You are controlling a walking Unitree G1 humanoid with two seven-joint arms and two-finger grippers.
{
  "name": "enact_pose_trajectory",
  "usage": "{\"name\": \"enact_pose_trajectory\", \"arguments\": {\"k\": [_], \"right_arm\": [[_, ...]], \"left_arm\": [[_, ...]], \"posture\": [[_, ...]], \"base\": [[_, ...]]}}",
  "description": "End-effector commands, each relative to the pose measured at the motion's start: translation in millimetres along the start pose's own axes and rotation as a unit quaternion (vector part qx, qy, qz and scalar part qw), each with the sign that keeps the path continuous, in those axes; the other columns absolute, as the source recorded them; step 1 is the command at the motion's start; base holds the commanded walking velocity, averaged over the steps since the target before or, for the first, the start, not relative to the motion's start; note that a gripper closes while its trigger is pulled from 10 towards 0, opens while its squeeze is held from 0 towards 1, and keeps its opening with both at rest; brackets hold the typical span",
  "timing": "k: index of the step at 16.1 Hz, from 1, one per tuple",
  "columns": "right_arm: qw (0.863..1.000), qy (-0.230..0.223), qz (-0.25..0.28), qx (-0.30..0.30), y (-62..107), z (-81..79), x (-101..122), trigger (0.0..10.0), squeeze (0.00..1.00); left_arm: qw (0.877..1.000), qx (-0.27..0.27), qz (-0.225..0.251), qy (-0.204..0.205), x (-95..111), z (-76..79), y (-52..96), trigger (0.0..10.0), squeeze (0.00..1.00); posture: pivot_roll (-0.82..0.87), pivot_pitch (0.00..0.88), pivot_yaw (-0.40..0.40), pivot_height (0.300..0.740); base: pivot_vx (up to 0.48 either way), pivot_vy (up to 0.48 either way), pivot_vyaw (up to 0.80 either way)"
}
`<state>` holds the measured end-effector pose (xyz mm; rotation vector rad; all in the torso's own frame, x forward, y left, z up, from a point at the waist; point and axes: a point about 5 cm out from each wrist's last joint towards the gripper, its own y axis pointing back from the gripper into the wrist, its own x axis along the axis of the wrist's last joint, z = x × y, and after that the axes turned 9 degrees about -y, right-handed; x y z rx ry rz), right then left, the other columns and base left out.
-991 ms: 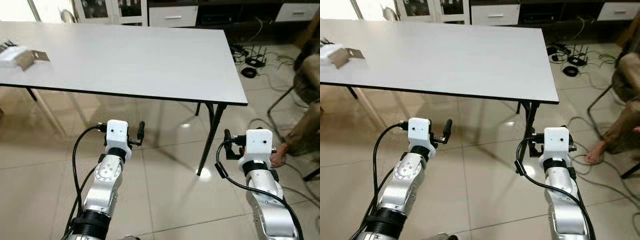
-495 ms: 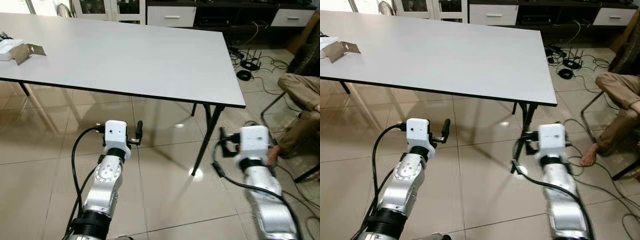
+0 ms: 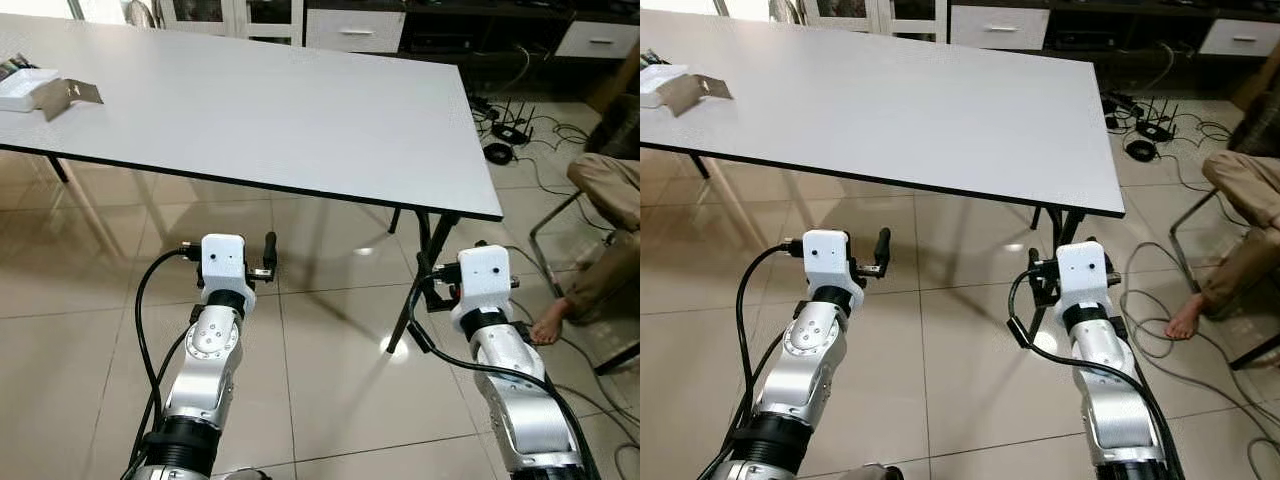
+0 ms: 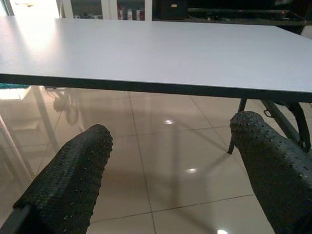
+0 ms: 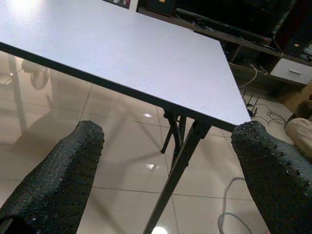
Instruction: Picking trash to rubbish bin
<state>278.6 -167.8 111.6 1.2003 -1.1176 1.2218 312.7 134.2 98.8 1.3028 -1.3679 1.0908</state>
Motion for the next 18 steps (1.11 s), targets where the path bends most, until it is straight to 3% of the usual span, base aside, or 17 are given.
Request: {"name": "enact_pose_trajectory", "arguments": {"k": [1,6,9,14,18], "right_arm": [[1.0,0.008,0.0,-0.02,2.8,8.8,-2.9,10.0,0.0],[1.0,0.005,0.01,-0.026,-2.1,10.4,2.2,10.0,0.0],[1.0,0.004,0.01,-0.01,-4.7,3.5,1.7,10.0,0.0],[0.999,-0.003,0.005,-0.033,-1.7,8.4,-3.4,10.0,0.0],[0.999,-0.007,0.006,-0.031,0.2,5.2,-5.0,10.0,0.0]], "left_arm": [[1.0,-0.015,-0.003,-0.001,-0.9,5.3,-2.3,10.0,0.0],[1.0,-0.025,0.003,0.001,4.3,3.2,-12.8,10.0,0.0],[1.0,0.004,0.003,0.0,5.4,-7.0,-16.6,10.0,0.0],[0.999,-0.029,-0.004,-0.013,-1.5,7.5,-11.8,10.0,0.0],[1.0,-0.011,-0.013,-0.009,-4.0,-1.5,-16.6,10.0,0.0]], "posture": [[-0.08,0.043,-0.019,0.74],[-0.08,0.013,-0.034,0.74],[-0.06,0.01,-0.034,0.74],[-0.07,0.03,-0.011,0.74],[-0.07,0.012,-0.011,0.74]], "base": [[0.0,0.0,0.0],[0.0,0.0,0.0],[0.0,0.0,0.0],[0.0,0.0,0.0],[0.0,0.0,0.0]]}}
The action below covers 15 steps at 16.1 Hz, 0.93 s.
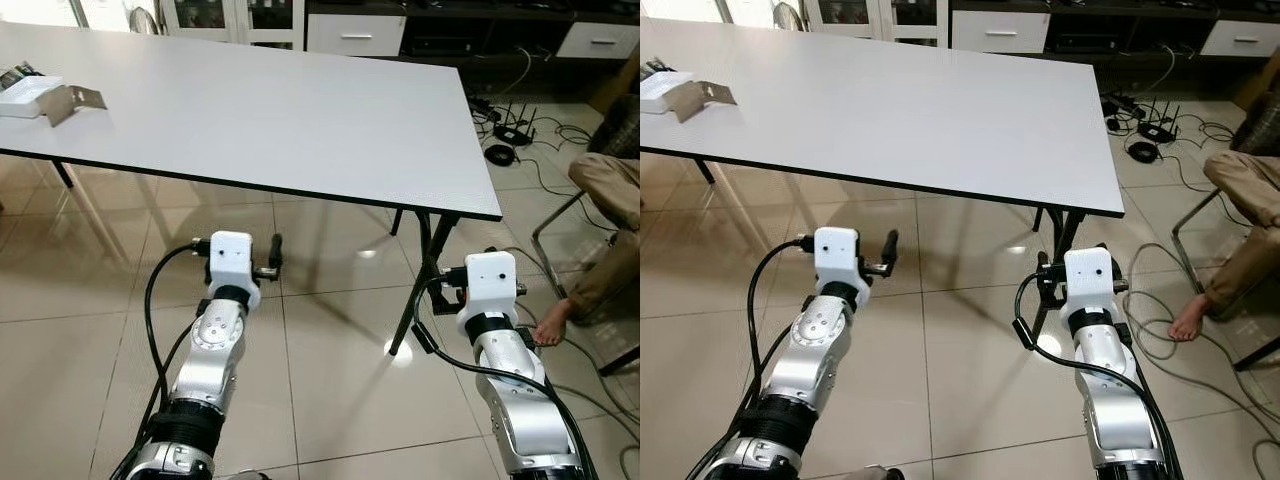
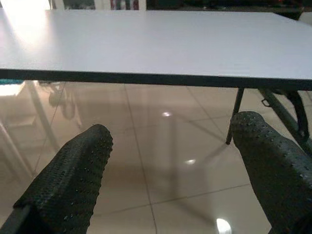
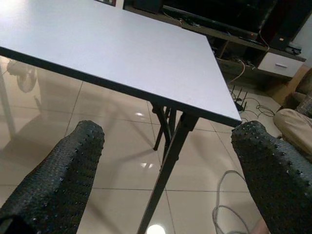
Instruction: Picking trash to rubbish bin
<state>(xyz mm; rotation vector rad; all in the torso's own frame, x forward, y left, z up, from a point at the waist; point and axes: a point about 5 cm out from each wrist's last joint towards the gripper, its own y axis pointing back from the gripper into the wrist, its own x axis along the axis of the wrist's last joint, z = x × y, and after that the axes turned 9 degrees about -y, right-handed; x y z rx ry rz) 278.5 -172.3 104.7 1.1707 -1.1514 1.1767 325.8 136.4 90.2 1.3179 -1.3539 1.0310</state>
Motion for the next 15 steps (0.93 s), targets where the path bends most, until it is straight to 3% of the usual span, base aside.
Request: {"name": "enact_pose_trajectory", "arguments": {"k": [1,4,15], "right_arm": [[1.0,-0.005,0.01,-0.005,-1.5,-0.5,2.8,10.0,0.0],[1.0,-0.013,0.013,-0.007,-3.6,-3.3,3.9,10.0,0.0],[0.998,-0.037,0.006,-0.05,6.8,2.5,-3.3,10.0,0.0]], "left_arm": [[1.0,-0.001,0.013,-0.002,6.9,0.2,-4.0,10.0,0.0],[1.0,-0.008,0.016,0.004,7.9,0.8,-3.6,10.0,0.0],[1.0,-0.023,0.004,-0.005,1.4,-0.5,2.0,10.0,0.0]], "posture": [[-0.07,0.009,-0.009,0.74],[-0.06,0.015,-0.003,0.74],[-0.06,0.053,0.028,0.74]], "base": [[0.0,0.0,0.0],[0.0,0.0,0.0],[0.0,0.48,0.0]]}}
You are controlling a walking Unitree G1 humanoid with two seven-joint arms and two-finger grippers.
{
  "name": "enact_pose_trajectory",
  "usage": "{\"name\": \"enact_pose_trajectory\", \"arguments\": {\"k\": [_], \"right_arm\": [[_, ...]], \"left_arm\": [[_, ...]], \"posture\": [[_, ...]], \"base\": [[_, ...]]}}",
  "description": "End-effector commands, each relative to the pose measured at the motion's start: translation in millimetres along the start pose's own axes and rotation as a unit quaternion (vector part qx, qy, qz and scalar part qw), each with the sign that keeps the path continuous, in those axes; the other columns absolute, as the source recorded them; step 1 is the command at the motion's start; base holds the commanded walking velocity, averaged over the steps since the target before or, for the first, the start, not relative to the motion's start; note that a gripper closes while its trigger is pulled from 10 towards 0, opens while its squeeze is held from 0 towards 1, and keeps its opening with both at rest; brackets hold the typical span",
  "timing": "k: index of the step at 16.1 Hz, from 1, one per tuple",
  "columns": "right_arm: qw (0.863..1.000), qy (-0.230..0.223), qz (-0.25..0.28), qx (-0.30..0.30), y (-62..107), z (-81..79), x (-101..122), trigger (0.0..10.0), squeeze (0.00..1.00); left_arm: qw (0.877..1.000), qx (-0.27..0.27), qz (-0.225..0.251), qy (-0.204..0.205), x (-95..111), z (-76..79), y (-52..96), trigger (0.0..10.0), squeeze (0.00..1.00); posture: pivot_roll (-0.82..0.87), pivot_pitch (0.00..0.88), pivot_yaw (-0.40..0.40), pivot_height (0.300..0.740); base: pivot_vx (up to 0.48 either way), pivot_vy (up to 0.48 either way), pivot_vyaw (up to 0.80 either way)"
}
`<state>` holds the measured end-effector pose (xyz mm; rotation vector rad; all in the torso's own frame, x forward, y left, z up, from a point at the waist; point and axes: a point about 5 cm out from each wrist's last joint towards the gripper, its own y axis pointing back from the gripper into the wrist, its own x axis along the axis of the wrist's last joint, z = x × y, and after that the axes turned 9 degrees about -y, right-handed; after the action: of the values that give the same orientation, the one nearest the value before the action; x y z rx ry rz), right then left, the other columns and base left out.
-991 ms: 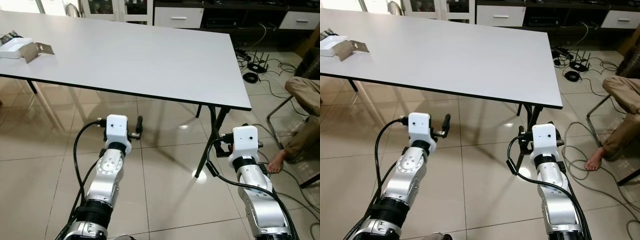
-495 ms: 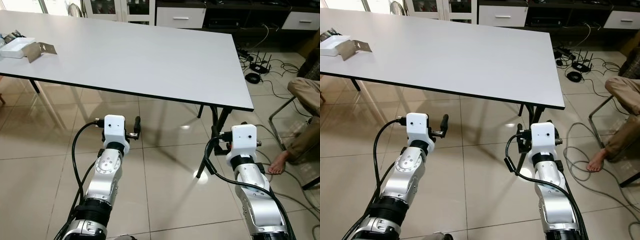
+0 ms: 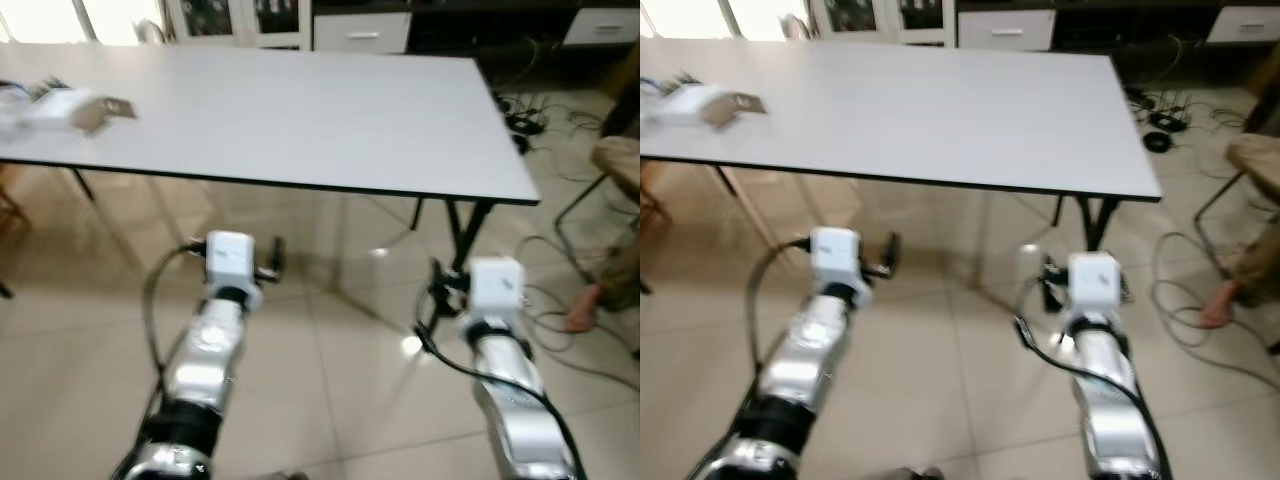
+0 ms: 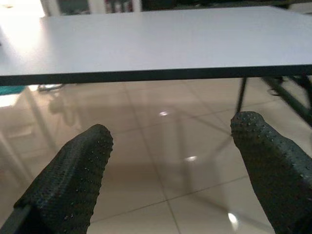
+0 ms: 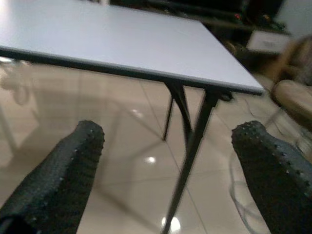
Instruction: Picking trash to rubbish bin
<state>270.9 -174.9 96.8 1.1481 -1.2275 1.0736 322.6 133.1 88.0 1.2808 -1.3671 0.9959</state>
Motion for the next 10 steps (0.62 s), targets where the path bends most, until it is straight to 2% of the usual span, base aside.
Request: {"name": "enact_pose_trajectory", "arguments": {"k": [1,9,10], "right_arm": [[1.0,-0.009,0.012,-0.005,0.0,-1.0,4.5,10.0,0.0],[1.0,-0.014,0.008,-0.008,0.4,-4.8,0.5,10.0,0.0],[1.0,-0.01,0.008,-0.005,0.0,-4.8,0.7,10.0,0.0]], "left_arm": [[1.0,0.0,0.003,-0.009,2.9,-5.6,-0.6,10.0,0.0],[1.0,0.006,-0.002,-0.021,2.1,-11.9,0.2,10.0,0.0],[1.0,0.004,-0.001,-0.023,2.1,-10.6,1.0,10.0,0.0]], "posture": [[-0.06,0.054,0.032,0.74],[-0.05,0.056,0.042,0.74],[-0.05,0.056,0.042,0.74]], "base": [[0.0,0.48,0.0],[0.0,0.48,0.0],[0.0,0.0,0.0]]}}
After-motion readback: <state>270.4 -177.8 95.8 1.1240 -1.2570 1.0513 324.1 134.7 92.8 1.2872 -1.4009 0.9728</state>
